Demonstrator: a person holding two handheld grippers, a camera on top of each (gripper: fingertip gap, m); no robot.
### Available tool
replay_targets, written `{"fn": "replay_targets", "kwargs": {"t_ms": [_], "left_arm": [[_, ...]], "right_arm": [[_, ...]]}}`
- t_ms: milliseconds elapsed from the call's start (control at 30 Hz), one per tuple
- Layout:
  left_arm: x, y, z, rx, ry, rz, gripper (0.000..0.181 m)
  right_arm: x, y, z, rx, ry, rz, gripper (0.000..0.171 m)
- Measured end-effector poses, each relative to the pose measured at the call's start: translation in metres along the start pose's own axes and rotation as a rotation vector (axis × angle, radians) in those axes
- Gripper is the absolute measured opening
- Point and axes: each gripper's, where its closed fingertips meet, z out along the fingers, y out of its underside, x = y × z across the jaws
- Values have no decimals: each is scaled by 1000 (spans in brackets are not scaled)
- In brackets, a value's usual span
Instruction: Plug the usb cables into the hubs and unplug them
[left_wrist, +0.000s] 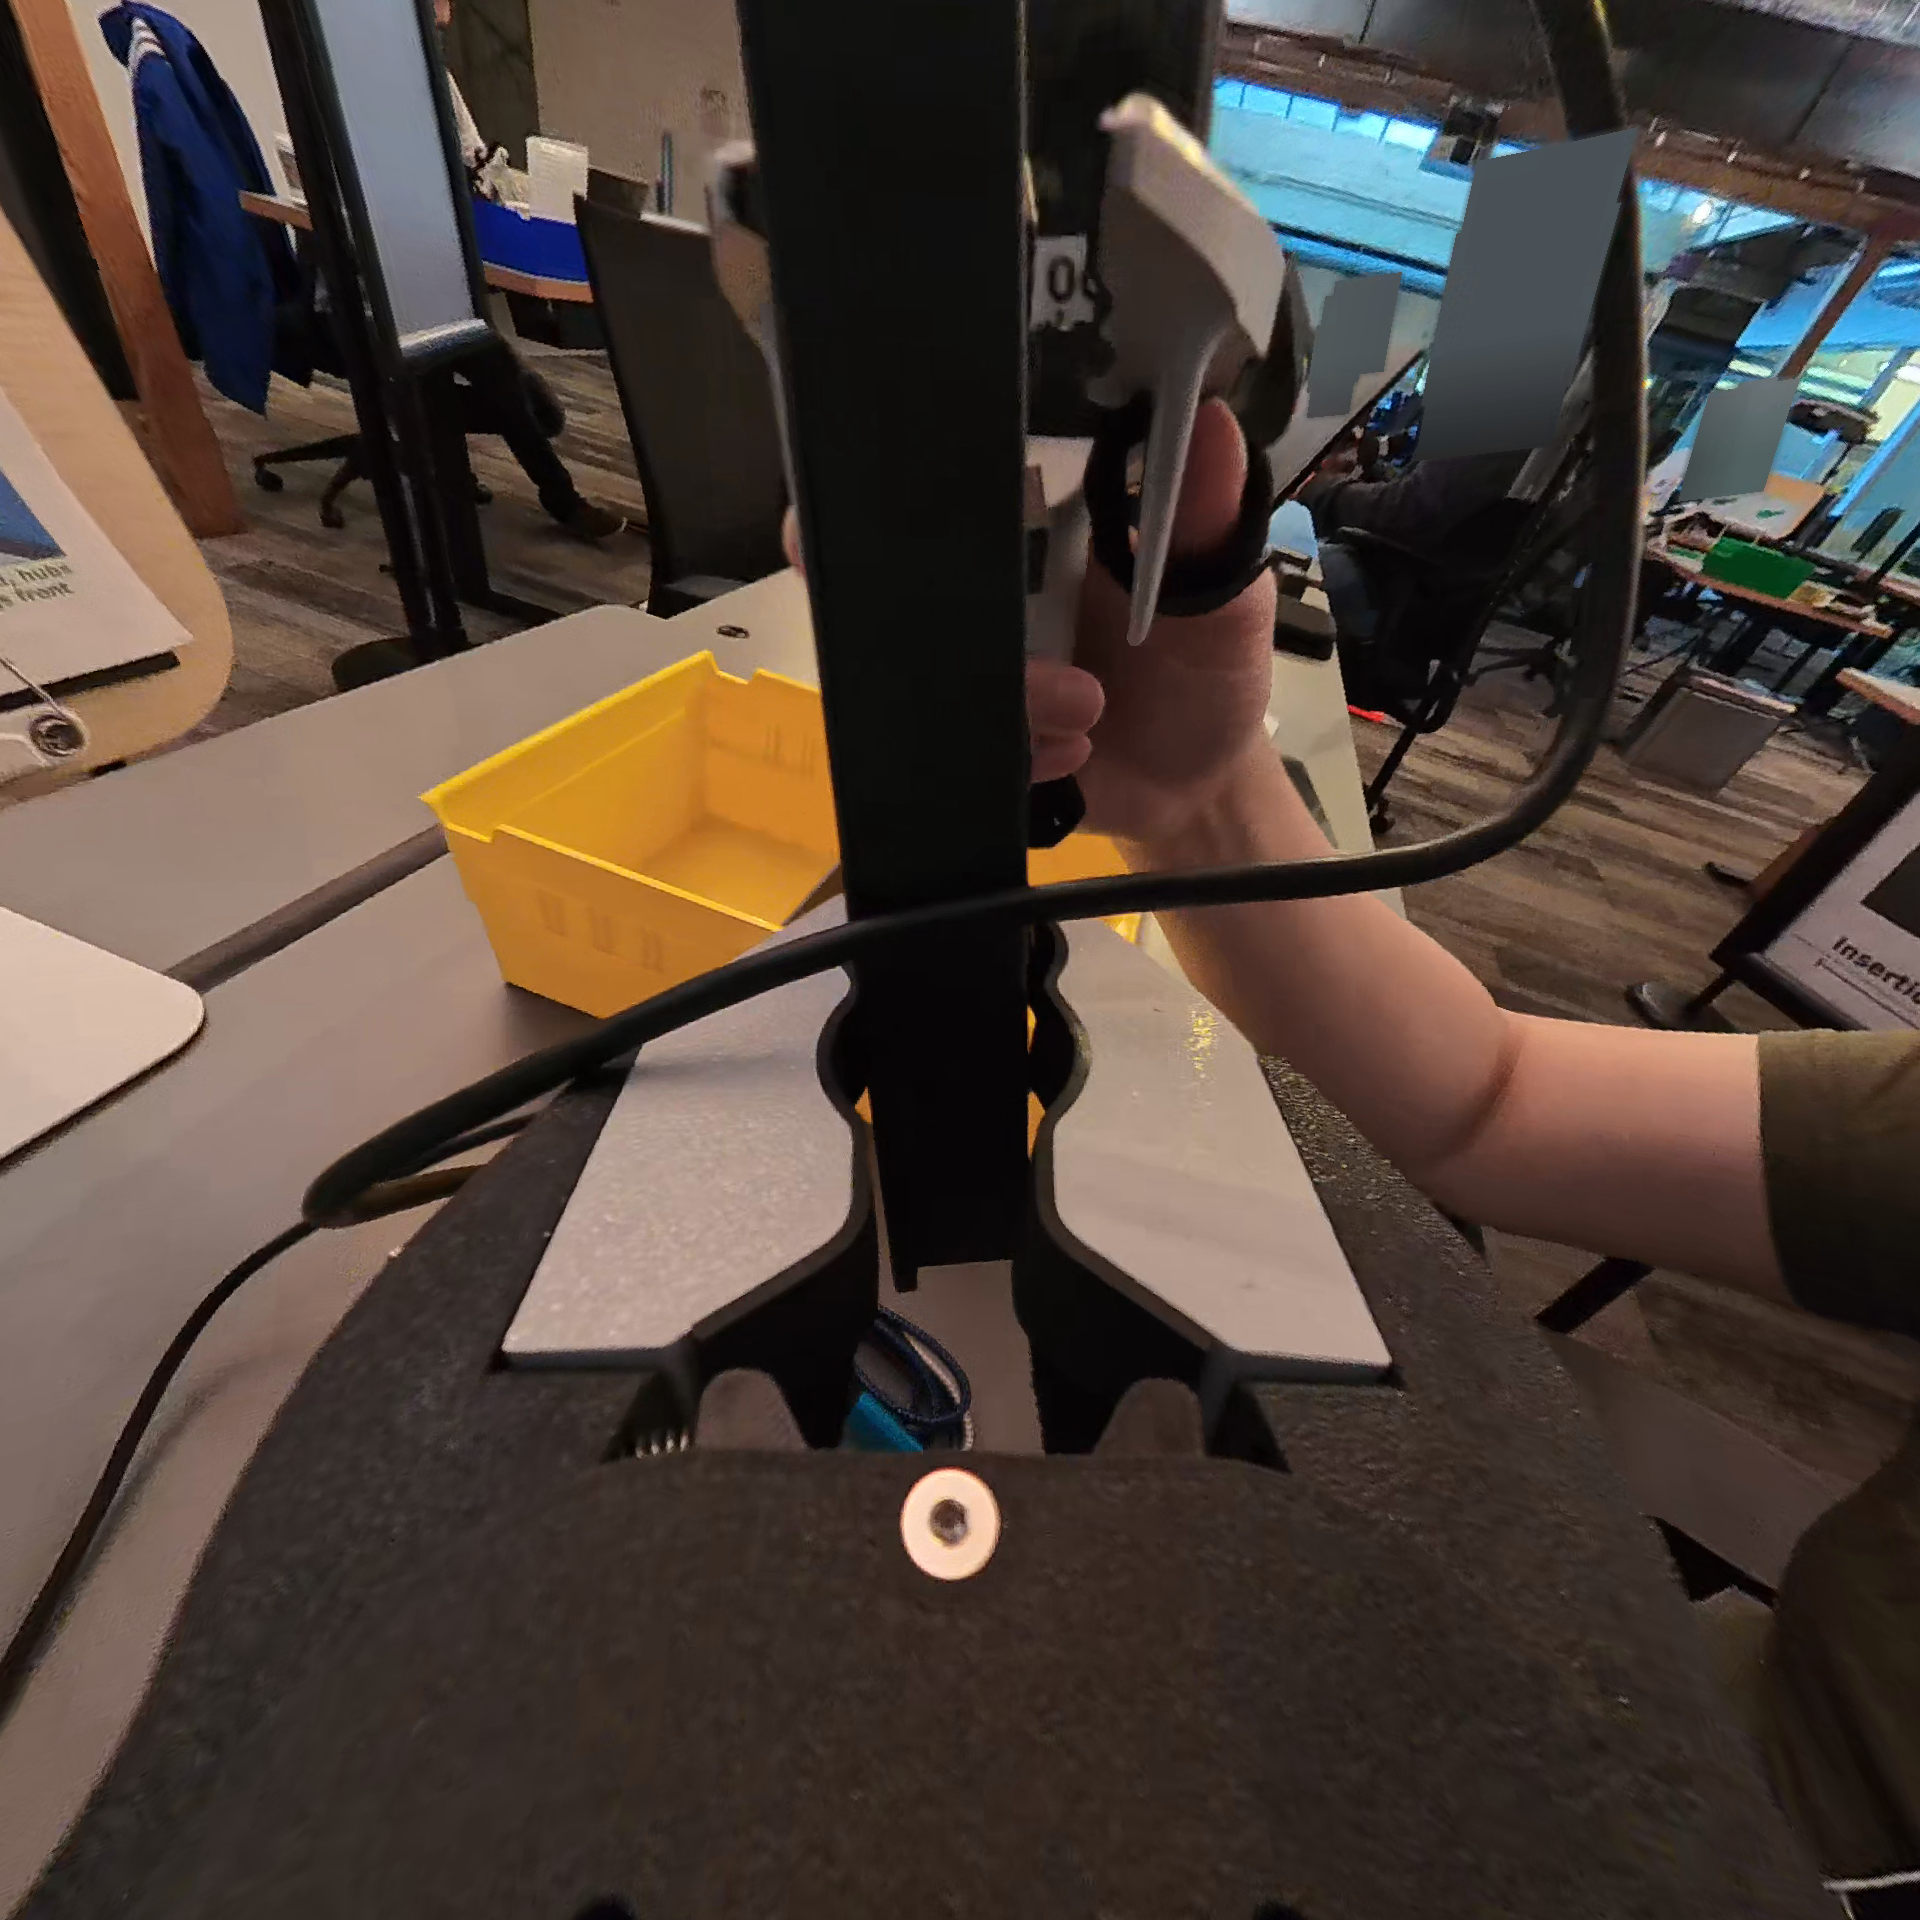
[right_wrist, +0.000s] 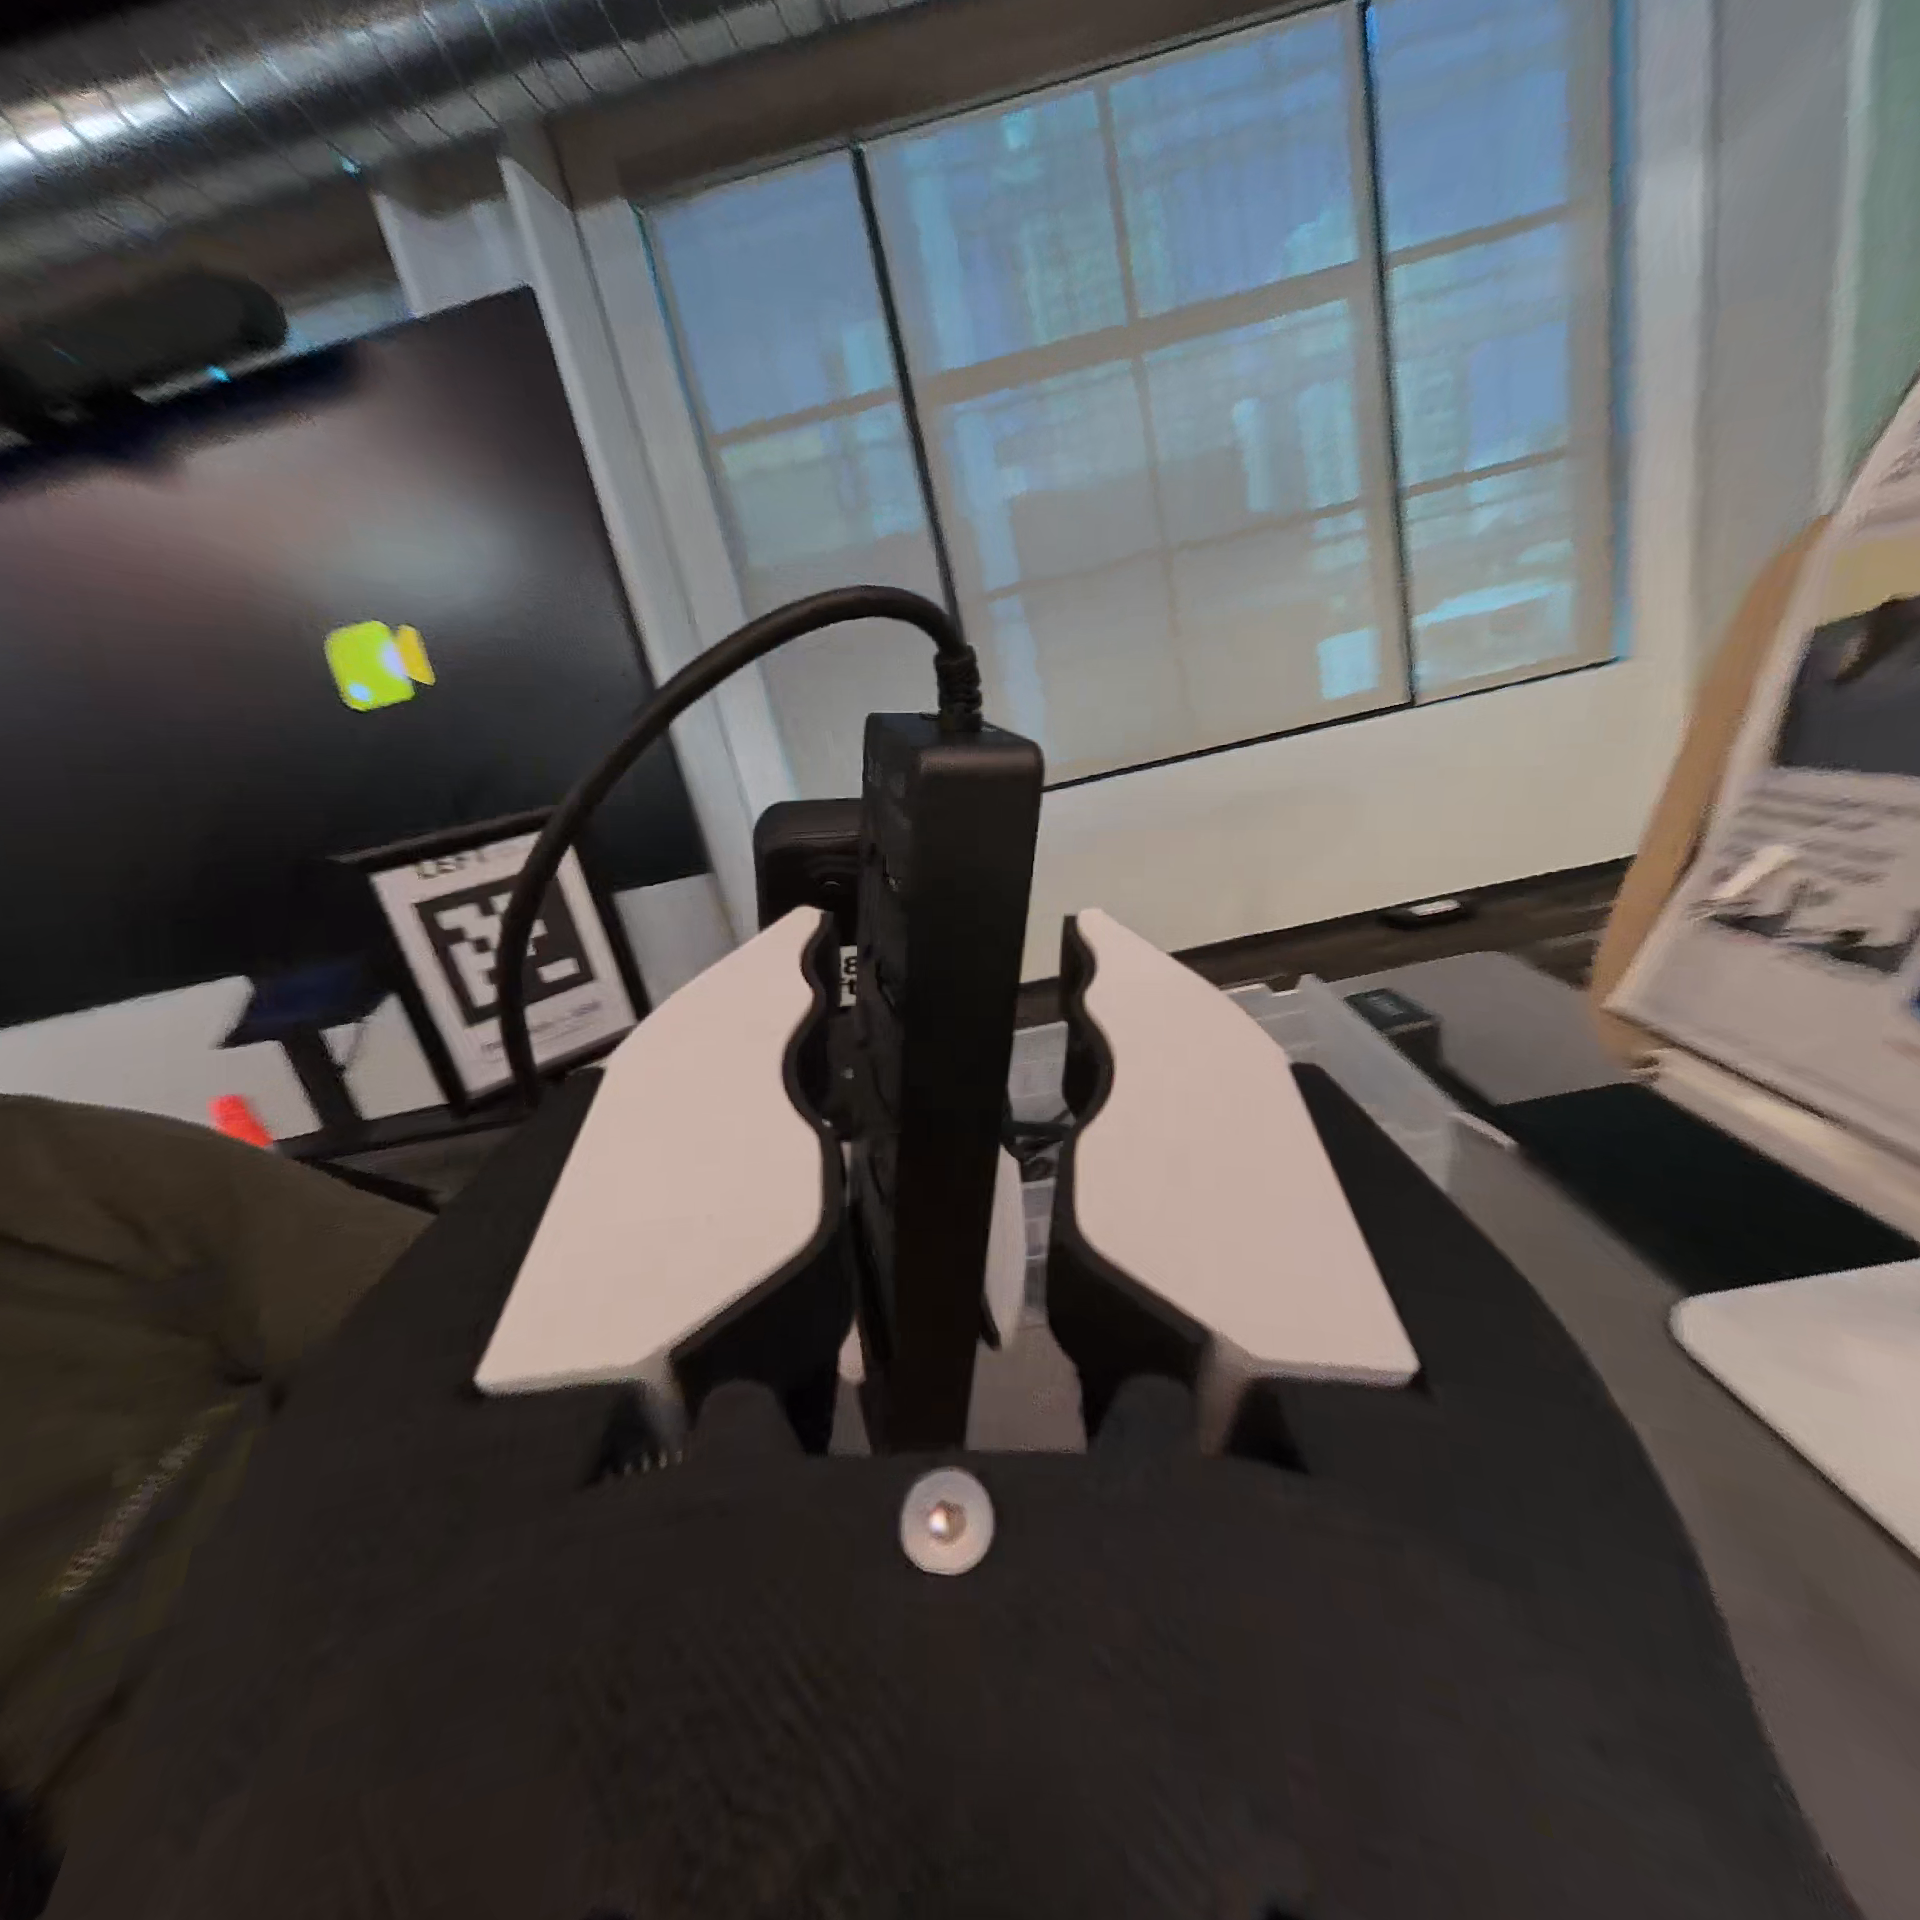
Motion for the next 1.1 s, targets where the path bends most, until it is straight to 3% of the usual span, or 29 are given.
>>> {"fn": "replay_targets", "kwargs": {"t_ms": [200,433,667,900,1100], "left_arm": [[-17,-39,-20,107,-43,15,27],[-40,-66,-65,208,-139,59,26],[-51,-84,-107,274,-169,28,27],[-37,-88,-107,280,-104,28,26],[-30,-88,-104,273,-53,28,27]], "right_arm": [[14,-17,-22,32,120,-14,35],[48,10,-27,-132,410,12,35],[56,89,-23,-343,755,18,29],[80,187,-68,-573,1197,-156,19],[123,213,-98,-727,1371,-140,17]]}}
